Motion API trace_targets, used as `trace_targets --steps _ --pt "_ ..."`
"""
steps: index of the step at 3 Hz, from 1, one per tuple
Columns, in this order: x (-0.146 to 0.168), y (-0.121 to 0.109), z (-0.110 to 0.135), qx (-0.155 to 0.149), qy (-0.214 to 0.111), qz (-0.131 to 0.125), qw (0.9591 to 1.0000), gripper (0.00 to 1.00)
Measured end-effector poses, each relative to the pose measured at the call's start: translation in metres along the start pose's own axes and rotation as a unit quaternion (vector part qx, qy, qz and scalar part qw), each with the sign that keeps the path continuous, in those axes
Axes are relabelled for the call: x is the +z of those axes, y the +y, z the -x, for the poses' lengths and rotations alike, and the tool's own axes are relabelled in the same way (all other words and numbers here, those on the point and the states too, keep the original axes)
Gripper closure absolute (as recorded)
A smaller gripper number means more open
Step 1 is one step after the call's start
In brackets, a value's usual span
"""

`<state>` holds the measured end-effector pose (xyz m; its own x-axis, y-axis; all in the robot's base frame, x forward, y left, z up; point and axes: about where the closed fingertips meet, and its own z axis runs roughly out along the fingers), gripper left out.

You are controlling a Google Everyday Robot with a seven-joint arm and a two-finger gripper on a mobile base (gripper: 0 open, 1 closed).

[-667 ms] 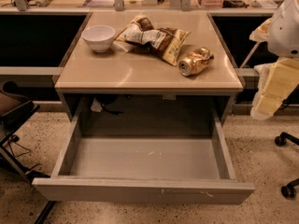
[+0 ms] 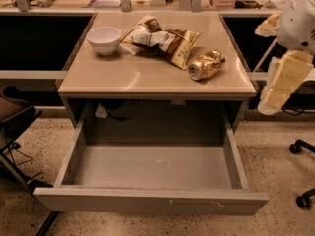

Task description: Place orange can into top drawer

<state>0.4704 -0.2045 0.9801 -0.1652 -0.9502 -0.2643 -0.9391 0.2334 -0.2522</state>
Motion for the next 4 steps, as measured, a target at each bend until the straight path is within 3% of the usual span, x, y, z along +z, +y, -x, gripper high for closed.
trace_targets --steps 2,3,4 --pt "0.041 -0.094 0.067 -0.067 -0.069 0.026 0.9950 0.00" --pt "0.051 -0.136 0.090 -0.074 -0.101 0.015 0.9920 0.00" --pt "0.036 -0.154 0.097 -0.073 -0.116 -0.016 0.9904 0.00"
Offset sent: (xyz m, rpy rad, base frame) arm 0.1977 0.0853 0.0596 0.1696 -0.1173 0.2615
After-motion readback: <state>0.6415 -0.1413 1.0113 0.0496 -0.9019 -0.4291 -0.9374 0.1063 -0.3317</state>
